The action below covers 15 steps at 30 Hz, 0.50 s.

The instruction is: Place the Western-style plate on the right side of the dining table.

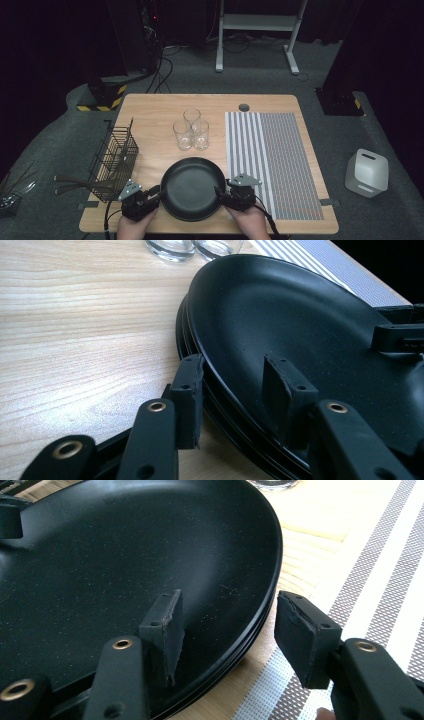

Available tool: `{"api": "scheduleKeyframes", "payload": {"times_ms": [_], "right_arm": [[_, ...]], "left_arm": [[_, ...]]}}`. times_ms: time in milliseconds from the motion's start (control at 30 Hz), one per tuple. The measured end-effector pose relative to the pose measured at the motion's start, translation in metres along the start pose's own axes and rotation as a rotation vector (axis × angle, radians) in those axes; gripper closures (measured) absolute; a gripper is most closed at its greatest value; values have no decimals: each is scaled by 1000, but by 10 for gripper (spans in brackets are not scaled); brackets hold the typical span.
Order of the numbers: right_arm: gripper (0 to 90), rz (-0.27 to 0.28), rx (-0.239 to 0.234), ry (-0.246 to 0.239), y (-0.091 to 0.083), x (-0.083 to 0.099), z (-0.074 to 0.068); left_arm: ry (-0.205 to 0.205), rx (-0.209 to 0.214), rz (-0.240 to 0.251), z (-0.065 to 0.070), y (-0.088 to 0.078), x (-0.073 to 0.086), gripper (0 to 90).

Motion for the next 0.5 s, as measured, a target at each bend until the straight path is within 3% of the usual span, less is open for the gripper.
{"api": "scheduleKeyframes", "payload": {"times_ms": [167,500], "right_arm": [[471,8,-21,10,-1,2,-2],[496,3,-10,6,-4,1,-2]], "left_arm": [[7,-1,5,1,-1,-1,598],[23,-14,9,3,-1,-1,598]]}}
Point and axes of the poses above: each handheld gripper's, and its own axes: y roughly forward along the jaws, x roughly out of its underside, z roughly to its right, the point moved 9 cm from there along y, roughly forward along the jaws, and after that the axes turned 2 degrees about z, right-handed, at the moved point
